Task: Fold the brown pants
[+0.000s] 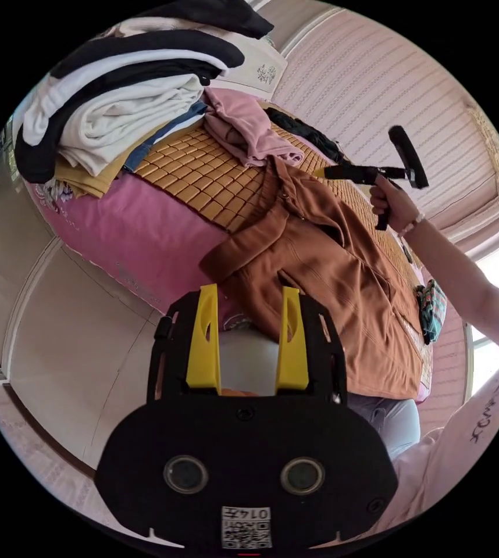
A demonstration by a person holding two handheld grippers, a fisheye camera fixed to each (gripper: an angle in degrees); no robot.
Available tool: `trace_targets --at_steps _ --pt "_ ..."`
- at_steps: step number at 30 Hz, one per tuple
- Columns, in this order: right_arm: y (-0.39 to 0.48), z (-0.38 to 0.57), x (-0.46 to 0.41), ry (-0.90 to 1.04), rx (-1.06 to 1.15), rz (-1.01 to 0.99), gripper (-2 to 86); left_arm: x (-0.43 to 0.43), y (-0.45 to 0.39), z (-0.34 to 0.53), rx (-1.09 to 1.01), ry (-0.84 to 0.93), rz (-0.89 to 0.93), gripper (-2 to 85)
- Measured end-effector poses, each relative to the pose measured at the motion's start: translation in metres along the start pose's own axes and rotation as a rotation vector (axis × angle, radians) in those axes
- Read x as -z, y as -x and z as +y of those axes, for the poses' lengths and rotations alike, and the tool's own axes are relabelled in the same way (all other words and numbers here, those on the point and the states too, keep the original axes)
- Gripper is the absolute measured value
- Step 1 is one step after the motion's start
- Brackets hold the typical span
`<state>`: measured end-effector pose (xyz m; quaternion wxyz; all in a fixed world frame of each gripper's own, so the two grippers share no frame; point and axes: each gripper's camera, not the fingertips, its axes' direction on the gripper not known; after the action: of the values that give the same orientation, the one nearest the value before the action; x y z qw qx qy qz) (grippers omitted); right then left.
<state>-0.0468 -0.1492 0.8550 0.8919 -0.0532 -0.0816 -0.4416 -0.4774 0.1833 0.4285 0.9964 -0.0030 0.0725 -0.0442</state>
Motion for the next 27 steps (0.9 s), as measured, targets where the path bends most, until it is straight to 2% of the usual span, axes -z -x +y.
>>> trace_targets --at_steps 3,6,11,14,16,20,24,27 --pt "0.004 -0.040 -0.042 0.146 -0.057 0.050 14.5 -0.007 0.003 -0.003 -0.034 0.029 -0.035 11.2" --pt "0.008 -0.050 -0.044 0.130 -0.021 0.087 13.4 -0.007 0.005 -0.001 -0.056 0.031 -0.054 8.9" --pt "-0.010 -0.054 -0.026 0.113 -0.074 0.033 7.0 0.003 0.008 0.008 -0.086 -0.041 -0.010 2.5" --pt "-0.035 -0.046 0.002 0.034 -0.160 -0.106 4.9 0.012 0.005 0.014 -0.103 -0.082 -0.011 0.6" --pt "-0.051 -0.035 0.040 -0.106 -0.192 -0.177 3.6 0.019 0.006 0.017 -0.098 -0.115 0.007 0.0" --pt "-0.067 -0.027 0.089 -0.247 -0.179 -0.216 3.5 0.045 0.001 0.020 -0.096 -0.234 0.022 -0.5" --pt "-0.081 -0.036 0.098 -0.329 -0.208 -0.296 5.3 0.065 0.004 0.013 -0.080 -0.349 -0.055 0.2" --pt "-0.089 -0.047 0.063 -0.285 -0.257 -0.407 6.8 0.037 0.030 0.000 -0.017 -0.222 -0.098 2.2"
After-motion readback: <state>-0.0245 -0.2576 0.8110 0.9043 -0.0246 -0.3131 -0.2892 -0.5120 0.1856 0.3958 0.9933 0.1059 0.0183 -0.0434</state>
